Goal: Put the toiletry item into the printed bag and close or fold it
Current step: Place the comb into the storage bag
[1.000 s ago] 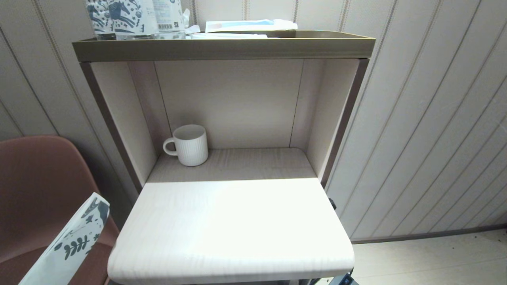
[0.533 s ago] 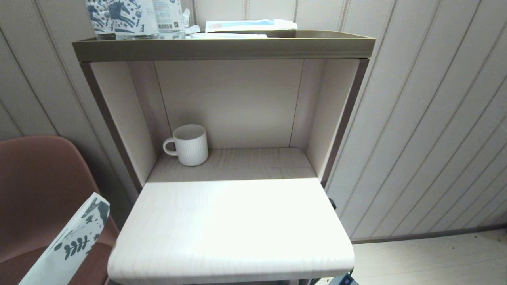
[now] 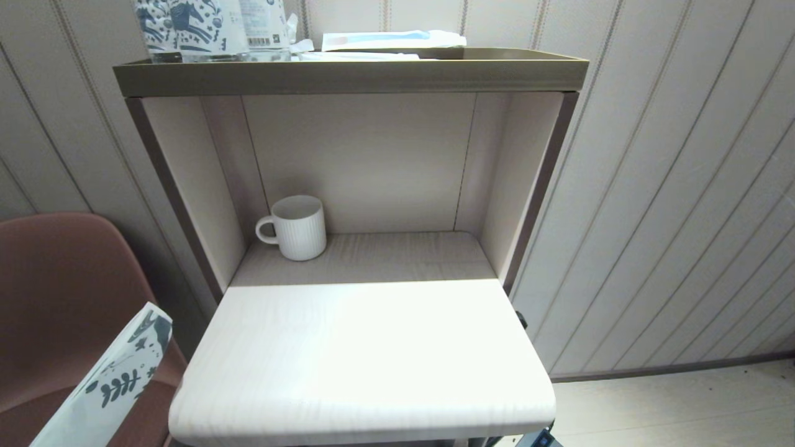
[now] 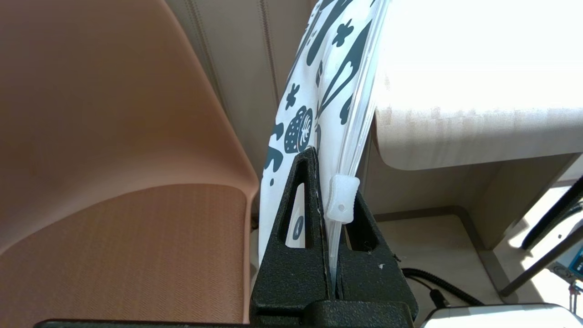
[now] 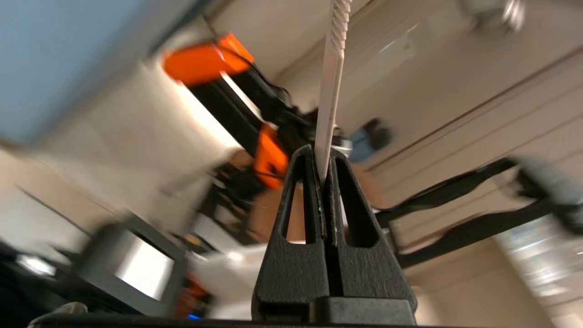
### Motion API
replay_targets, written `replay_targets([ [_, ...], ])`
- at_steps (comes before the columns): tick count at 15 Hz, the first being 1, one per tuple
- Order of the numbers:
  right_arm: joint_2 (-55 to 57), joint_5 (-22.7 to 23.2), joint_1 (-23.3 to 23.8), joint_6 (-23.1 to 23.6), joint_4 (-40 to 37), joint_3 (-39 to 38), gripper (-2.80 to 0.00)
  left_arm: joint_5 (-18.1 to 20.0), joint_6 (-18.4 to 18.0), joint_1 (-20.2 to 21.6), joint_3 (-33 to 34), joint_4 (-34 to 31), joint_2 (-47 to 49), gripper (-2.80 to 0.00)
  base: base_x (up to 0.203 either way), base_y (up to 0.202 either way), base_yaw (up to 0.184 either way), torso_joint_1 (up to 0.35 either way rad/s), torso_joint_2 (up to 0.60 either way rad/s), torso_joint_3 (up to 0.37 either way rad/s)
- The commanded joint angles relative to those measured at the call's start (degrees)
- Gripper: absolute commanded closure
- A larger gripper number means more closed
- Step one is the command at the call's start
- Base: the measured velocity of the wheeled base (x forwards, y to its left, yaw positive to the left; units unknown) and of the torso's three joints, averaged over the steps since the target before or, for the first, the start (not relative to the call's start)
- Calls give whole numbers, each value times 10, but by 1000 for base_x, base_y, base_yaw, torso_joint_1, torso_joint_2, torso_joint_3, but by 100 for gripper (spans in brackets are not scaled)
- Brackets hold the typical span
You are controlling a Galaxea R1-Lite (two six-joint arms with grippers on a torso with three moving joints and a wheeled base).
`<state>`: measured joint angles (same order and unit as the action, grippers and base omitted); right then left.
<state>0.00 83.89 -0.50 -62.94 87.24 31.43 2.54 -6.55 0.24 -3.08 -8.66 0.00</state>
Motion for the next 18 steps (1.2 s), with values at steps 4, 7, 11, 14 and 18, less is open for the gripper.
replay_targets([
  [4,0,8,0,128,25,-8,0,0,0,0,0,0,0,0,0,0,0,0,0,0],
  [7,0,-38,0,133,18,-12,0,0,0,0,0,0,0,0,0,0,0,0,0,0],
  [11,0,-147,0,193,-35,-11,0,0,0,0,0,0,0,0,0,0,0,0,0,0],
  [14,0,-244,0,261,-159,-19,0,0,0,0,0,0,0,0,0,0,0,0,0,0],
  [18,0,-415,0,431,-453,-61,0,0,0,0,0,0,0,0,0,0,0,0,0,0],
])
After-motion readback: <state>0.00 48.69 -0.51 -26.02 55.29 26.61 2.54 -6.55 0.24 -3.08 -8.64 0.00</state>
